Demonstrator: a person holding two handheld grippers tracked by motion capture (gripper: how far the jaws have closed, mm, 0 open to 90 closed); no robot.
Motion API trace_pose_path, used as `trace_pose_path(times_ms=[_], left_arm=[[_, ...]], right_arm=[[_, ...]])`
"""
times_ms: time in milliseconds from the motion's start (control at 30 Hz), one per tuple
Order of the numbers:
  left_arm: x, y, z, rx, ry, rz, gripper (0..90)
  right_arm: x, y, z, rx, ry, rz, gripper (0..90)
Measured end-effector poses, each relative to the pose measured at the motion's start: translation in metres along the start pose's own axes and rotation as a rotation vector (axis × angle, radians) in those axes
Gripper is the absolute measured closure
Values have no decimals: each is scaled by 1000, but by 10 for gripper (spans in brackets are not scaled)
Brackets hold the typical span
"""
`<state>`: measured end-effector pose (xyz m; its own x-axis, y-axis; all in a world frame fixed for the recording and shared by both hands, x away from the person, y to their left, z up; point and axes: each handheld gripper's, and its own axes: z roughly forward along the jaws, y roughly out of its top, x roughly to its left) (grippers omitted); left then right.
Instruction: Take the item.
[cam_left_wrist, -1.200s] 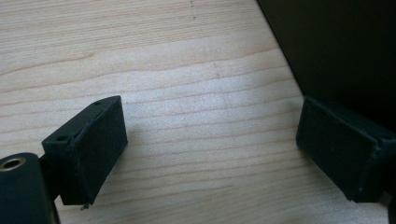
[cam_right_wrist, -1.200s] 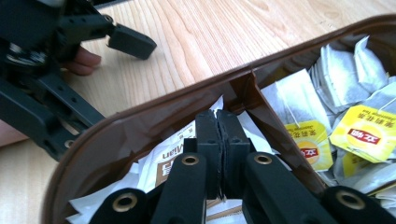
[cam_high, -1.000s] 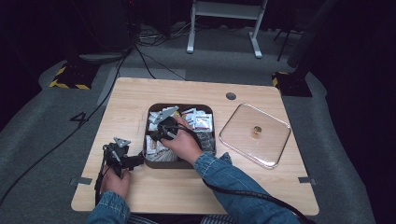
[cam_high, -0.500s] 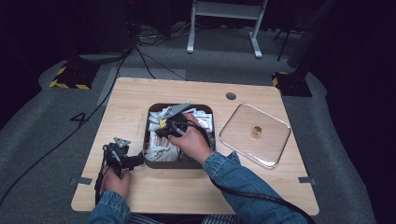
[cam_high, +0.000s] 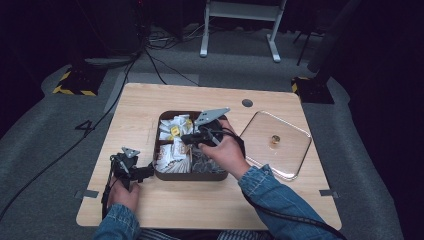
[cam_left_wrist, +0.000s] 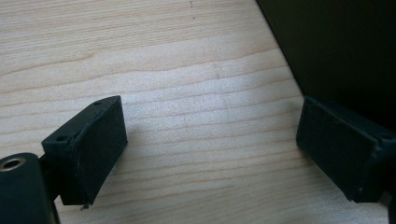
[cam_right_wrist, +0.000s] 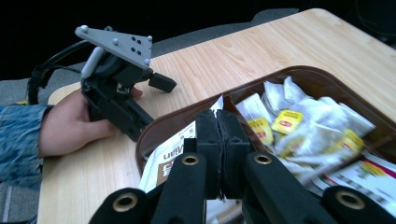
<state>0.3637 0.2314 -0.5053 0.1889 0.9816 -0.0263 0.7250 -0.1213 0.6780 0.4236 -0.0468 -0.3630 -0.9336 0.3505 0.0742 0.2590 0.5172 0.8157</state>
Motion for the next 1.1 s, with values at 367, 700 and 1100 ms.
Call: trace_pose_path(times_ms=[367, 700, 1100], left_arm=[[0, 1, 0, 1, 4, 1, 87], [0, 1, 0, 2, 3, 1, 87], [0, 1, 0, 2, 2, 2, 87]], right_arm=[[-8, -34, -59, -50, -57, 48, 892], [-17, -61, -98, -74, -126, 89, 892], [-20, -95, -125, -103, -171, 136, 891]])
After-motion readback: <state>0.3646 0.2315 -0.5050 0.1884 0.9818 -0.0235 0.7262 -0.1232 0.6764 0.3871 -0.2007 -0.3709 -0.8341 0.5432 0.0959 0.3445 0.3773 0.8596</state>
